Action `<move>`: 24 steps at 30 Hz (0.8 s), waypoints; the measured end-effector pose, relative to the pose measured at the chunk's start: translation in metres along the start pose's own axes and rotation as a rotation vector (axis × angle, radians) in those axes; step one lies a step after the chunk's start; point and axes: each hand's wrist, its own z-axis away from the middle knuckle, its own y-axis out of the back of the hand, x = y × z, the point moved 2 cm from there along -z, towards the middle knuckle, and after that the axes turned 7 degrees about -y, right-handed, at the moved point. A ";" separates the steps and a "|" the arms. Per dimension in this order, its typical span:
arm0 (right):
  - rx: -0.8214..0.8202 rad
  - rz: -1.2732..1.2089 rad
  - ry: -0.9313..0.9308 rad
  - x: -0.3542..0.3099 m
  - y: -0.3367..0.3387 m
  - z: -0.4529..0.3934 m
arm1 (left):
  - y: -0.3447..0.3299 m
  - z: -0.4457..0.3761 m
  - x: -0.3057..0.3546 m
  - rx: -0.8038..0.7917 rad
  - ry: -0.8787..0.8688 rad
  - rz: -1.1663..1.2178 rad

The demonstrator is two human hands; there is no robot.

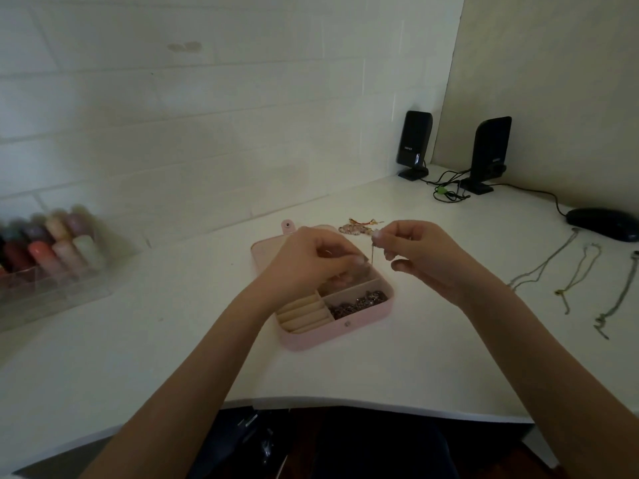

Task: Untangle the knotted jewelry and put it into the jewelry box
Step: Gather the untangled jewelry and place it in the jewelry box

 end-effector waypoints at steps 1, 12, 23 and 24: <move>0.007 -0.018 0.004 0.000 0.001 0.000 | -0.001 -0.001 0.000 0.021 0.021 0.101; -0.018 0.072 0.016 0.009 -0.004 -0.004 | 0.004 0.001 -0.017 -0.287 0.037 -0.510; 0.153 0.328 0.028 0.022 -0.001 -0.002 | -0.021 -0.001 -0.023 -0.024 0.118 -0.160; 0.167 0.421 0.030 0.027 -0.001 -0.002 | -0.023 -0.001 -0.024 -0.067 0.096 -0.260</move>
